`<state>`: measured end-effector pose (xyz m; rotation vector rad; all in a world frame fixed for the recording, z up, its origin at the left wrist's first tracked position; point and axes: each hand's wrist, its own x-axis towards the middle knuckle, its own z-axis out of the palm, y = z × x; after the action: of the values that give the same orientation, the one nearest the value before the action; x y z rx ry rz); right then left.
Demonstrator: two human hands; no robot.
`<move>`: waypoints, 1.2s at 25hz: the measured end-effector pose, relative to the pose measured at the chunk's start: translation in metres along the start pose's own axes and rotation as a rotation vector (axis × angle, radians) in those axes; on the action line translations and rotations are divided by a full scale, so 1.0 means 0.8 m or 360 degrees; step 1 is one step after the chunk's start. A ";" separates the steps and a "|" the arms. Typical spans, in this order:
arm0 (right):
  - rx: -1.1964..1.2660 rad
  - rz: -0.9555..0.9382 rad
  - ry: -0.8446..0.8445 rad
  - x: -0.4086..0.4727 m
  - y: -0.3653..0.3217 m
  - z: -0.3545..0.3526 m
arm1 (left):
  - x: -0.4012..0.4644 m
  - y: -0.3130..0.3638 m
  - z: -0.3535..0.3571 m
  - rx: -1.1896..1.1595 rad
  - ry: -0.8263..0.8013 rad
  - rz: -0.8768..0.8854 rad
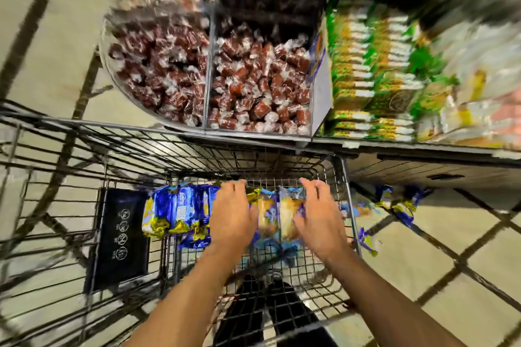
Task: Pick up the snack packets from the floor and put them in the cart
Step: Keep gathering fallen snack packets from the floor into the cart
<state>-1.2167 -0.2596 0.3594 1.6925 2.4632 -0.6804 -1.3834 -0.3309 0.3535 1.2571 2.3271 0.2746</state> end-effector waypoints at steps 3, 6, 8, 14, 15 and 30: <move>-0.0251 -0.0063 0.0071 -0.020 -0.003 -0.061 | -0.014 0.039 -0.046 0.0201 0.0046 0.0326; -0.0392 -0.0027 0.0187 -0.042 0.006 -0.113 | -0.028 0.088 -0.076 0.0378 0.0135 0.0542; -0.0427 -0.0015 0.0305 -0.065 0.021 -0.146 | -0.048 0.129 -0.089 0.0448 0.0163 0.0644; -0.0383 0.0199 0.0477 -0.176 0.132 -0.196 | -0.141 0.256 -0.047 0.0568 0.0117 0.0886; -0.0353 0.0236 0.0508 -0.196 0.155 -0.199 | -0.157 0.270 -0.036 0.0592 0.0091 0.0891; -0.0036 0.0509 0.0639 -0.452 0.467 -0.247 | -0.393 0.543 0.164 0.0652 -0.0046 0.1184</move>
<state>-0.7028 -0.3861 0.5305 2.3350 2.3190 -0.2985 -0.8539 -0.3547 0.5078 2.2848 1.8454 0.0067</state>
